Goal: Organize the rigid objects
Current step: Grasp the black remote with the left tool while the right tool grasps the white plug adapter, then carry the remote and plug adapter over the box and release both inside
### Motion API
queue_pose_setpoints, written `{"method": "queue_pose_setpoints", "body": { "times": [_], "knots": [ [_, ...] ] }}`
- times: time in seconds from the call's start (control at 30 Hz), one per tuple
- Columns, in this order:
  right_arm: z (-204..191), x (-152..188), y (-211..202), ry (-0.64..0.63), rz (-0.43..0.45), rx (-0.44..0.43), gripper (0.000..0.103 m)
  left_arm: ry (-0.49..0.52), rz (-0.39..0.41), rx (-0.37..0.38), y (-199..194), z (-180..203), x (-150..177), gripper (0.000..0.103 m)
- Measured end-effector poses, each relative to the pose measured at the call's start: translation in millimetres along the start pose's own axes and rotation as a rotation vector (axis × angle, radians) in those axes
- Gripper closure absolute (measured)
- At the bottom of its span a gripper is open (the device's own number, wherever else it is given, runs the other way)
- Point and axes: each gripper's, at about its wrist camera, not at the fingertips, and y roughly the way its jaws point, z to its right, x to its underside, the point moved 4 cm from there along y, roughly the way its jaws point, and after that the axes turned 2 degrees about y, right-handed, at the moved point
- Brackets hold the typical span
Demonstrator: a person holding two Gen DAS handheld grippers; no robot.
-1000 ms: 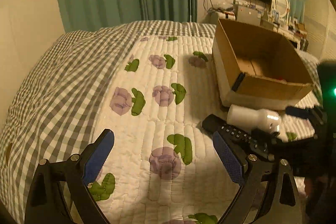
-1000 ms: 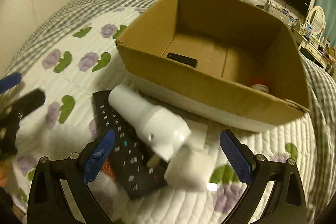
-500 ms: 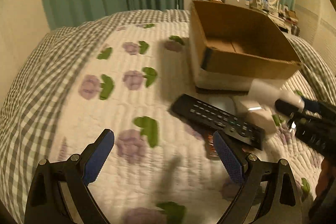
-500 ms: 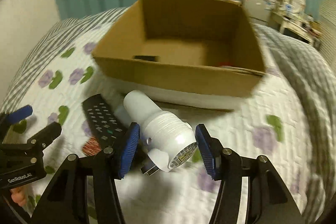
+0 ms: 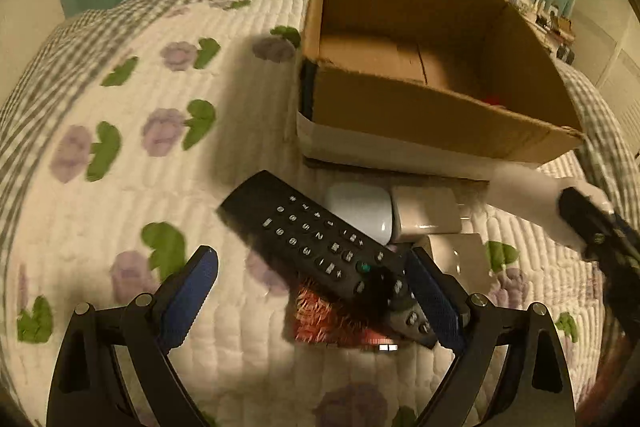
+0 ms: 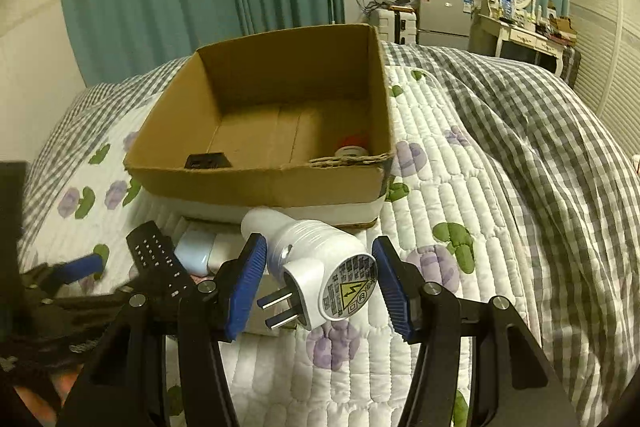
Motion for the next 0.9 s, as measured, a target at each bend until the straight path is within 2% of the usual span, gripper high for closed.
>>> {"method": "queue_pose_setpoints", "body": {
  "times": [0.03,0.07,0.1,0.27,0.3,0.4,0.5,0.53,0.57,0.6,0.9],
  "knots": [
    [2.0,-1.0,0.3,0.012,0.002,-0.009,0.048,-0.008,-0.02,0.01,6.5,0.5,-0.7,0.008],
    [3.4,-1.6,1.0,0.022,0.003,-0.017,0.048,-0.018,-0.035,0.025,11.7,0.4,-1.4,0.014],
    [4.8,-1.7,1.7,0.031,0.003,-0.022,0.048,-0.029,-0.043,0.047,16.2,1.1,-3.3,0.029],
    [8.0,0.7,9.2,0.06,-0.008,-0.038,0.048,-0.04,-0.007,0.052,8.5,0.5,-9.7,0.069],
    [8.6,1.1,9.8,0.062,-0.01,-0.039,0.048,-0.032,0.005,0.05,3.6,0.9,-9.9,0.072],
    [10.2,1.3,9.2,0.072,-0.007,-0.04,0.048,-0.001,0.002,0.083,-6.4,7.8,-4.6,0.075],
    [9.0,0.8,6.1,0.078,-0.002,-0.049,0.048,0.045,0.008,0.066,-17.2,19.5,5.6,0.077],
    [7.9,0.1,4.0,0.075,0.0,-0.052,0.048,0.053,0.009,0.062,-19.6,21.3,6.1,0.079],
    [7.4,-0.3,2.0,0.073,0.002,-0.051,0.048,0.056,0.019,0.059,-25.1,23.9,7.9,0.085],
    [7.5,-0.8,-0.5,0.072,0.006,-0.05,0.048,0.057,0.026,0.066,-31.0,24.2,8.1,0.087],
    [12.3,-10.4,-36.8,0.072,0.056,-0.054,0.049,0.098,0.094,0.076,-78.4,29.9,-2.0,0.088]
  ]
}}
